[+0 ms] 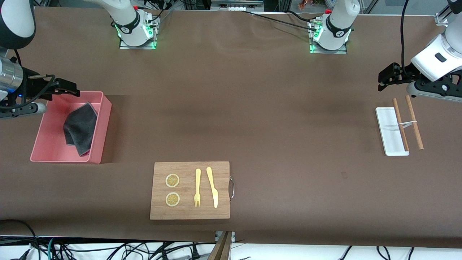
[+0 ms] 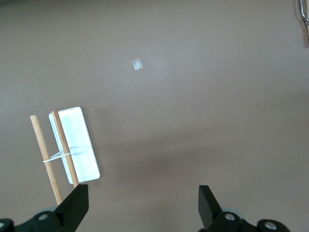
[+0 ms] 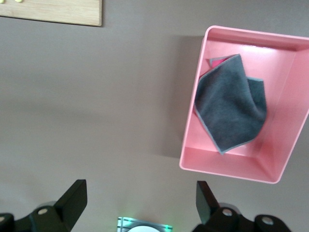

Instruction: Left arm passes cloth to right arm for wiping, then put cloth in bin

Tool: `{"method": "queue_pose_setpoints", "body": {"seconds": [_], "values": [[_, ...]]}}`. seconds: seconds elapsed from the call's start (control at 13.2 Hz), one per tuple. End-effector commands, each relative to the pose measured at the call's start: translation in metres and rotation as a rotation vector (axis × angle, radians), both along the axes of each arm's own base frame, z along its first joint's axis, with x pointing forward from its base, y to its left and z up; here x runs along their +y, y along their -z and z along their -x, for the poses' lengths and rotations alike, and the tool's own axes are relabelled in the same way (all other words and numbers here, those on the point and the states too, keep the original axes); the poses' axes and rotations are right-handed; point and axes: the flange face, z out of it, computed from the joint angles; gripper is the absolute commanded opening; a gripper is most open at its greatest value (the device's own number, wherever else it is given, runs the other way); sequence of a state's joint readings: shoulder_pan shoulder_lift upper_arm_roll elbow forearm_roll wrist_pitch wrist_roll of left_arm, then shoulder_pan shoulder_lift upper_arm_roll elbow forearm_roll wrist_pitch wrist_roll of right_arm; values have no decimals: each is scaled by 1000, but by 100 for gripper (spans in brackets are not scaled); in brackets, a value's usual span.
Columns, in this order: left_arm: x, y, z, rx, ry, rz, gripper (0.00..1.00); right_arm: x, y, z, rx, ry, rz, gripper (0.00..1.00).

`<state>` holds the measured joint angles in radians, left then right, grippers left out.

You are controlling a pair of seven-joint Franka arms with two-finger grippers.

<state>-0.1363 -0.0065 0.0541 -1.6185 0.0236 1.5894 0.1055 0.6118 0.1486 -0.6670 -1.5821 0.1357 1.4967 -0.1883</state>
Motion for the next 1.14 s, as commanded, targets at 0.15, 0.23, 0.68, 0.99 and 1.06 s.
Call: {"method": "queue_pose_setpoints", "body": {"seconds": [0.15, 0.23, 0.68, 0.99, 1.06], "values": [[-2, -5, -1, -8, 9, -7, 100, 41, -21, 21, -3, 24, 70, 100], [-2, -5, -1, -8, 9, -7, 100, 40, -19, 25, -3, 25, 73, 100], [-1, -5, -1, -5, 7, -7, 100, 34, -25, 34, -63, 7, 100, 100], [5, -5, -1, -4, -5, -5, 100, 36, -27, 16, -77, -7, 94, 100], [4, -5, -1, -4, -4, -5, 100, 36, -30, 16, -82, -10, 93, 100]]}}
